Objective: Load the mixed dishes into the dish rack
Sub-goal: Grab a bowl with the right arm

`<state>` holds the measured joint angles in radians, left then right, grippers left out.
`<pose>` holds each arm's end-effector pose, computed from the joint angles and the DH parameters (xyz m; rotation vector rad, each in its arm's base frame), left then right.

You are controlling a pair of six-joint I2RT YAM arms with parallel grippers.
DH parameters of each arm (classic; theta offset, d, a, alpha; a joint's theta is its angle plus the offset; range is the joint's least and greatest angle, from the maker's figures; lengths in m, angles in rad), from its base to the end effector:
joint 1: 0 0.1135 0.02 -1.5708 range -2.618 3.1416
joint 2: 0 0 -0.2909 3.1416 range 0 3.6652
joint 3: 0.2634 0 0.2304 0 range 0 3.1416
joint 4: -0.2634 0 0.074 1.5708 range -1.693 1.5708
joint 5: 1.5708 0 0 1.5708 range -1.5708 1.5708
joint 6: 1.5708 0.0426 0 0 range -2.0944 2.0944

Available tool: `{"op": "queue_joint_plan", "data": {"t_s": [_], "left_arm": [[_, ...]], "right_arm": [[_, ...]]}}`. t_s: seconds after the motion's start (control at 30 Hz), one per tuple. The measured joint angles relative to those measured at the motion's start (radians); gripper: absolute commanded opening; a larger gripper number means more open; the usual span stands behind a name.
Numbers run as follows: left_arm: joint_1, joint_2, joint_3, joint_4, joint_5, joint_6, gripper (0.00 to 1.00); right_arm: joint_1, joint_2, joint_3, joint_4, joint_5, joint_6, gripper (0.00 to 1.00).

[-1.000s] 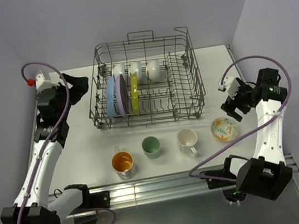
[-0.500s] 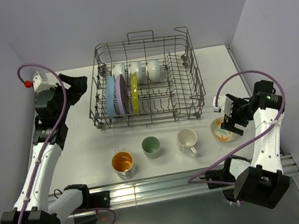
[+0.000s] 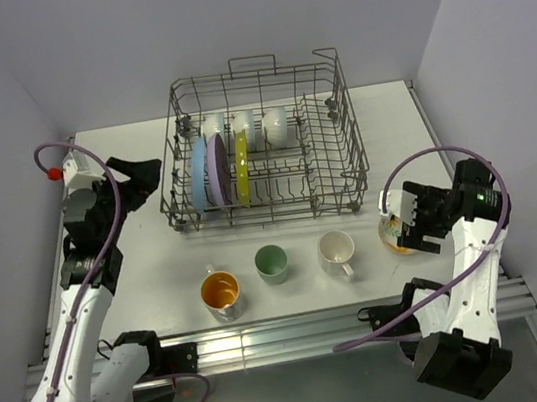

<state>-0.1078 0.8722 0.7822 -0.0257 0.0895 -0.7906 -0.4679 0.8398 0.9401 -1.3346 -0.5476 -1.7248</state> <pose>0.1741 -0.0227 0.3626 -0.5175 1.6638 -0.7435 0.0792 -0.0152 0.3079 -1.5700 1.9570 -0.0571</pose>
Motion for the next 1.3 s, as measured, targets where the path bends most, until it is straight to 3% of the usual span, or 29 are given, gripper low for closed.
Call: {"op": "queue_joint_plan", "data": {"t_s": [0.23, 0.7, 1.03, 1.3], "left_arm": [[0.000, -0.059, 0.001, -0.013, 0.017, 0.003, 0.87], [0.002, -0.005, 0.038, -0.068, 0.055, 0.004, 0.87], [0.002, -0.022, 0.038, -0.068, 0.052, 0.003, 0.87], [0.002, -0.019, 0.038, -0.069, 0.053, 0.008, 0.86]], "right_arm": [[0.002, -0.031, -0.031, 0.001, 0.014, 0.030, 0.91], [0.005, -0.100, -0.098, -0.005, 0.043, 0.055, 0.91], [0.005, -0.060, -0.106, -0.001, 0.084, 0.059, 0.90], [0.005, -0.144, -0.190, -0.008, 0.145, 0.050, 0.89]]}}
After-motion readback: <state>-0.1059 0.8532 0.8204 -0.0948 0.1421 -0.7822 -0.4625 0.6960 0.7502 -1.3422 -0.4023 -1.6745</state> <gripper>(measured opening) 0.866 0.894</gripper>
